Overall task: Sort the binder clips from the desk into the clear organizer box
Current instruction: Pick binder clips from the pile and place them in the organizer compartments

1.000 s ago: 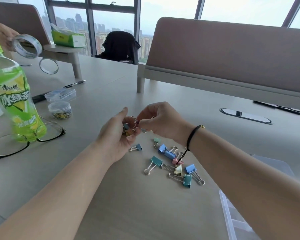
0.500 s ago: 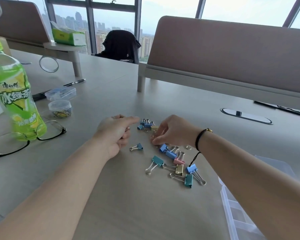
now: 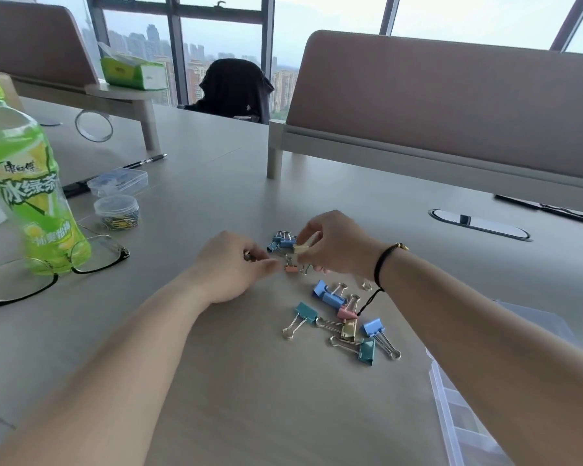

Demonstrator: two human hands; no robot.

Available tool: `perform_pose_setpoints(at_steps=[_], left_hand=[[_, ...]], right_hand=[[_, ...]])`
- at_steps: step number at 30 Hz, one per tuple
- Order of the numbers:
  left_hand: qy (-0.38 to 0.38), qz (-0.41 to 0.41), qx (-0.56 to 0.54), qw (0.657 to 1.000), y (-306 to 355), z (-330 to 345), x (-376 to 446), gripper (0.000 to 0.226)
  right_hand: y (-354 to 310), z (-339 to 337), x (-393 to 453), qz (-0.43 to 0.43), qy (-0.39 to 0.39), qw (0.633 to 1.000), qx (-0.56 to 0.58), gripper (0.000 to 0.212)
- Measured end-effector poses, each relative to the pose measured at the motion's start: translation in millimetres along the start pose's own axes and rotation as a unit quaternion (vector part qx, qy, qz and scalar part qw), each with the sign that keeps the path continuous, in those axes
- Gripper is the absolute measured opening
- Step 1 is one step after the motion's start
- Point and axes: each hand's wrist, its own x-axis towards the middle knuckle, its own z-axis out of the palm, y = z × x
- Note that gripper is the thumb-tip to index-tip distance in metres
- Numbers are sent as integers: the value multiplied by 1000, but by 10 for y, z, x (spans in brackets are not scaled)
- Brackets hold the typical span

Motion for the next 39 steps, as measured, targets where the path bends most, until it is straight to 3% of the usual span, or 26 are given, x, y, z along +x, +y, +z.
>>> perform_pose_setpoints(at_steps=[2,5,8,10,16,23,28,35,39], left_hand=[[13,-60,-201,978,20,13,32,25],[-30,-169,-499,849,76,-7,67,23],[-68,-242,-632,733,82,-54,73,23],[-53,-260,-652,710,73,-67,74,23],[-39,-257,-628,734,73,-33,85,23],[1,-237,-594,769,55,7,145,21],[7,-234,-584,777,65,30,144,25],[23,-244,-567,786,77,12,134,30],[16,-240,-558,794,87,20,117,31]], right_hand=[[-28,41,-3,-13,-18,1000,-11,23],[-101,97,-45,-58,-65,989,-123,23],[-145,107,-48,-74,-70,979,-178,21],[-158,100,-46,-81,-74,974,-197,18],[-218,91,-16,-71,-93,963,-245,20],[-179,107,9,-50,-79,981,-169,39],[-207,138,-1,-68,-80,968,-229,21],[-276,143,-4,-52,-88,966,-237,23],[-300,149,17,-6,-124,976,-176,31]])
